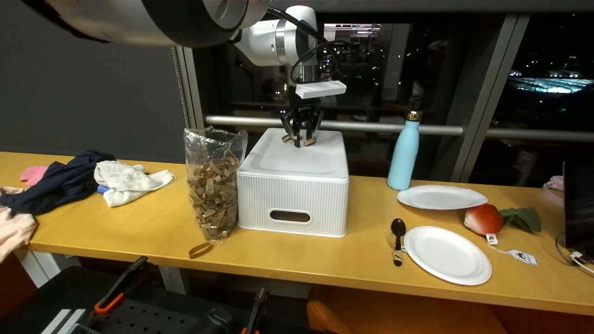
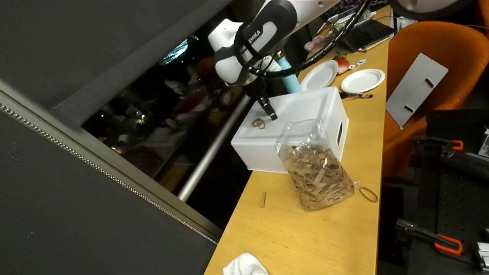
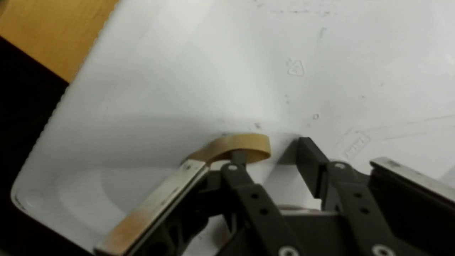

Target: Put the rubber bands inside the packet

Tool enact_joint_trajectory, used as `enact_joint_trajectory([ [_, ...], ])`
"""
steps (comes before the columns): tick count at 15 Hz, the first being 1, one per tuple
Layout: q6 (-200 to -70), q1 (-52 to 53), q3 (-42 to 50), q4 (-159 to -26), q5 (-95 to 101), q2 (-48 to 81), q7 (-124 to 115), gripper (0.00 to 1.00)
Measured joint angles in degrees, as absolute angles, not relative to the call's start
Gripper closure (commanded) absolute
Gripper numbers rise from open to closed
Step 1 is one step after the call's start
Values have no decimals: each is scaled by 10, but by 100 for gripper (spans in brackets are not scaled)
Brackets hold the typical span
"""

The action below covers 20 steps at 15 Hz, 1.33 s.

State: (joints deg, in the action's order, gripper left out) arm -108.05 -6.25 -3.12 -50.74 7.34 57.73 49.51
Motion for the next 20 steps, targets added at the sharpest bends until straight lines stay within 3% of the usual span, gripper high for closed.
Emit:
enact_joint_trajectory([
  [1,-1083,-59,-31,-507,74,577,495,95],
  [3,-1087,-52,-31,-508,75,577,495,100],
  [14,-1086,12,-31,-589,87,474,430,100],
  [20,-1085,-7,-28,-638,87,450,423,100],
])
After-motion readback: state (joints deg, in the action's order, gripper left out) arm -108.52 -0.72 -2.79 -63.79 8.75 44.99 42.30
